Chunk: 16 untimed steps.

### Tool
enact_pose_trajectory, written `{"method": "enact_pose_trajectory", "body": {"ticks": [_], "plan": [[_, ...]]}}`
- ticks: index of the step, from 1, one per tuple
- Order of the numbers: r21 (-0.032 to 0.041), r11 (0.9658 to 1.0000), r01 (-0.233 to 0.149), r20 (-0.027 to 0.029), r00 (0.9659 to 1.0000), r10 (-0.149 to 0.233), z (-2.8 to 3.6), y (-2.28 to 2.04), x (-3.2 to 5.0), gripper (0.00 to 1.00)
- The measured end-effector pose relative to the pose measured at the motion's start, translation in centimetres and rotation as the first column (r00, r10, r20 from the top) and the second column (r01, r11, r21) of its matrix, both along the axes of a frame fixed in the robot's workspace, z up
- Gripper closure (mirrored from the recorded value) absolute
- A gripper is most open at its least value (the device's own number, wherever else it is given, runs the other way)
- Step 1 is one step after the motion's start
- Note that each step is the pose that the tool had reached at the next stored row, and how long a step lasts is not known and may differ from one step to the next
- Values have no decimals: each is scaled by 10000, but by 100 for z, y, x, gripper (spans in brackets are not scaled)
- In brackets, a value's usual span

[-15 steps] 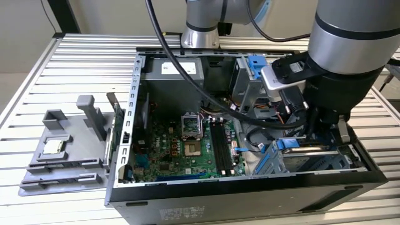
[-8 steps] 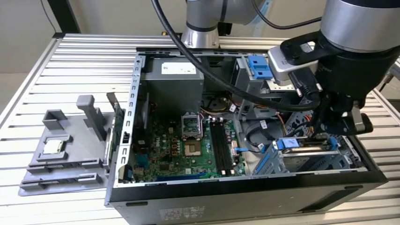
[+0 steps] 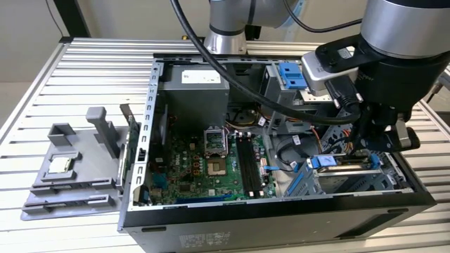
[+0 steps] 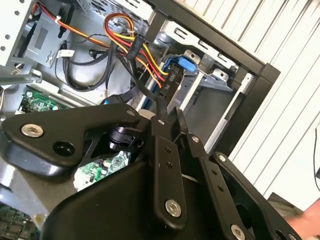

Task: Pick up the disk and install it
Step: 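Insert the second disk wire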

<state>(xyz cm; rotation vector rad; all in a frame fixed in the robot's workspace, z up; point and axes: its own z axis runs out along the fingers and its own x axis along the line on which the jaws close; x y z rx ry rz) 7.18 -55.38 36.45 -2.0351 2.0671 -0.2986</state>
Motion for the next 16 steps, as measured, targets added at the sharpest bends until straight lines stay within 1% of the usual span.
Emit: {"method": "enact_pose_trajectory", "body": {"ticks": [2, 3, 5, 12, 14, 16], "plan": [[-1, 10000, 0, 0, 10000, 0, 2, 0, 0, 0], [-5, 10000, 0, -1, 10000, 0, 9, 0, 0, 100], [-2, 10000, 0, 0, 10000, 0, 19, 0, 0, 100], [1, 10000, 0, 0, 10000, 0, 21, 0, 0, 100], [0, 10000, 0, 0, 10000, 0, 41, 0, 0, 100], [-1, 10000, 0, 0, 10000, 0, 42, 0, 0, 100]]}}
